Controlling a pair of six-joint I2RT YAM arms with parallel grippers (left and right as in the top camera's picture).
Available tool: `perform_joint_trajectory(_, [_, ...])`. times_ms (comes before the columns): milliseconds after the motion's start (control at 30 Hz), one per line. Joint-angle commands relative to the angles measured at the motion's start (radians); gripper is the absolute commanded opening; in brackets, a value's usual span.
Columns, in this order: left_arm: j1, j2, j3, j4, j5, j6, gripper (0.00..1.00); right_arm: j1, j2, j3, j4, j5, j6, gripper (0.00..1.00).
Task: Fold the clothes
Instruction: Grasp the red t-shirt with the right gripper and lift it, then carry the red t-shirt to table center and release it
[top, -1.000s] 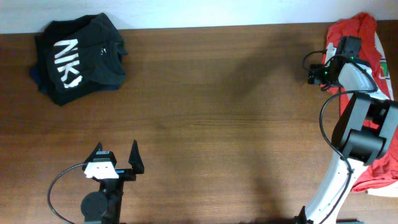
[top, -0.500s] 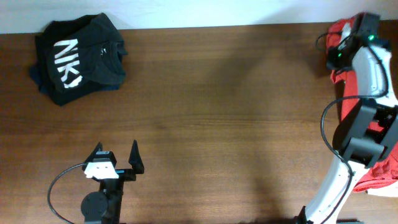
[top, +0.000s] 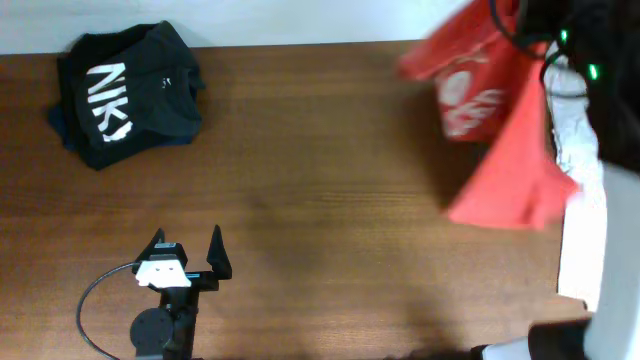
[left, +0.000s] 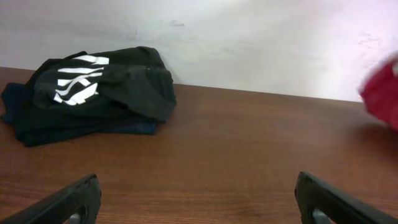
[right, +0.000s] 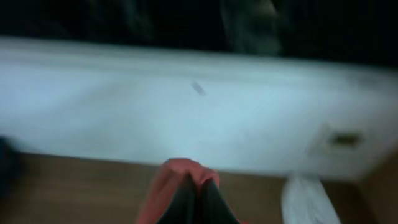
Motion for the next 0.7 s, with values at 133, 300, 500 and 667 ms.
perform_joint_trajectory(133, [-0.006, -0.005, -0.006, -0.001, 0.000, 0.013, 0.99, 0.411, 0.145, 0.014, 0.003, -0.159, 0.163, 0.04])
perform_joint_trajectory(300, [-0.006, -0.005, -0.006, -0.001, 0.000, 0.013, 0.99, 0.596, 0.401, 0.014, 0.006, -0.158, 0.182, 0.04])
perform_joint_trajectory(500, [-0.006, -0.005, -0.006, -0.001, 0.000, 0.013, 0.99, 0.615, 0.449, 0.014, -0.053, -0.158, 0.240, 0.05])
perform_joint_trajectory(667, [-0.006, -0.005, -0.006, -0.001, 0.000, 0.013, 0.99, 0.645, 0.449, 0.014, -0.170, -0.204, 0.240, 0.04])
